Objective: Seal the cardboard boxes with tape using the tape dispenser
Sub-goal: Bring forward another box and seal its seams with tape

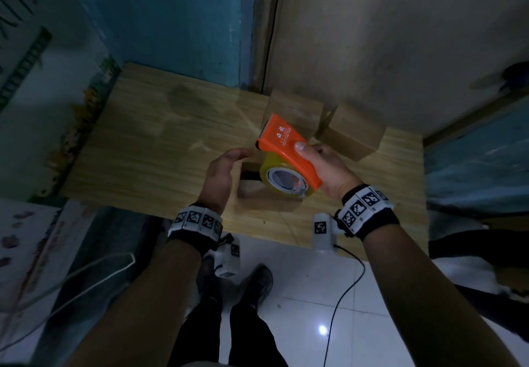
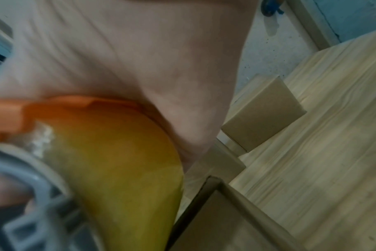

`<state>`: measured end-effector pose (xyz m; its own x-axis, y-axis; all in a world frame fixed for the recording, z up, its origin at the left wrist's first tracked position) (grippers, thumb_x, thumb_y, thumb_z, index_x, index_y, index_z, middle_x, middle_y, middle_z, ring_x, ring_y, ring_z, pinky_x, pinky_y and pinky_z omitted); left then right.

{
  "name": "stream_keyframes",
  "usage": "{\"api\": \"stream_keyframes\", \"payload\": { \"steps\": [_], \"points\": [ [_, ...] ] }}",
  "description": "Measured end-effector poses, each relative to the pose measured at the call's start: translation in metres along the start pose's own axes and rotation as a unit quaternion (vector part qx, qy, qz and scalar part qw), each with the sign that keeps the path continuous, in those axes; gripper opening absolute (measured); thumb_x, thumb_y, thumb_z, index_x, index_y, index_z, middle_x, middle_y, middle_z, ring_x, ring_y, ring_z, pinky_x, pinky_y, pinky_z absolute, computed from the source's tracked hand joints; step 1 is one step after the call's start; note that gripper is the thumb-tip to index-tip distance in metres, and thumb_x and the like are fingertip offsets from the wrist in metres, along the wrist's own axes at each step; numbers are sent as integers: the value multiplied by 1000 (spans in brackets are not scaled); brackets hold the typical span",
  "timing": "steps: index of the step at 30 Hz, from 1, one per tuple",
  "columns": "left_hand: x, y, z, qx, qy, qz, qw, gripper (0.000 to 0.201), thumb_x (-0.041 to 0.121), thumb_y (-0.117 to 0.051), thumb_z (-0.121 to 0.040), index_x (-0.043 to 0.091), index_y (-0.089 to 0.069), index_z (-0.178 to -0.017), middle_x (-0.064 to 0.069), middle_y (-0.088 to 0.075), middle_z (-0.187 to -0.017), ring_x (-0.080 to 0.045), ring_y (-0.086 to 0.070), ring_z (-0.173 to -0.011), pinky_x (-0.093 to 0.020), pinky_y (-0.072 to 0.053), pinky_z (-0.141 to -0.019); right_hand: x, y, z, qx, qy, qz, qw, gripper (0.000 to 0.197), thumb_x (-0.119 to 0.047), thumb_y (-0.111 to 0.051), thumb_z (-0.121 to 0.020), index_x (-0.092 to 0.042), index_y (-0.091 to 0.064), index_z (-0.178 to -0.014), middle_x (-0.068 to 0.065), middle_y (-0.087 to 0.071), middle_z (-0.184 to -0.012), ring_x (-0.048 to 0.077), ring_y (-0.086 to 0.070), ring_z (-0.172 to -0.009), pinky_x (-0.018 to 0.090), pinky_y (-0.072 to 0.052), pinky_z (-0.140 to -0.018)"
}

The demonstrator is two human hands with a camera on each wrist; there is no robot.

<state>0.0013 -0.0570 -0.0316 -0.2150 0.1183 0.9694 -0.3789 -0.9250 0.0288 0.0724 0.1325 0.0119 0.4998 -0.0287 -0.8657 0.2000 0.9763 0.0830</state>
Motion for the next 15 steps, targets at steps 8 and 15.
{"api": "stream_keyframes", "payload": {
  "steps": [8, 15],
  "points": [
    [39, -18, -3, -104, 29, 154, 982, 52, 27, -22, -91, 26, -74, -95, 3, -72, -105, -14, -60, -105, -38, -42, -92, -4, -16, -4, -55, 17, -81, 995, 82, -79, -85, -33, -17, -78, -84, 11, -77, -88, 23, -72, -78, 40, -57, -82],
    [29, -17, -10, -111, 50, 85, 989, 27, 20, -52, -87, 0, -63, -101, -13, -68, -112, -27, -64, -104, -39, -48, -91, -5, -22, -4, -73, 23, -89, 993, 89, -79, -84, -36, -14, -73, -96, 10, -76, -88, 21, -73, -76, 38, -58, -79]
  ]
}}
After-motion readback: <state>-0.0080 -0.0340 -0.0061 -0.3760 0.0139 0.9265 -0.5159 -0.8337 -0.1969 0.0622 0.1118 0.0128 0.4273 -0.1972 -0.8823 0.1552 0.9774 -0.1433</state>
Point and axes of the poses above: each hand's wrist, its own z-axis away from the middle knuckle, its own y-axis out of the back of the hand, x = y × z, the point moved 8 cm from there along -z, towards the middle knuckle
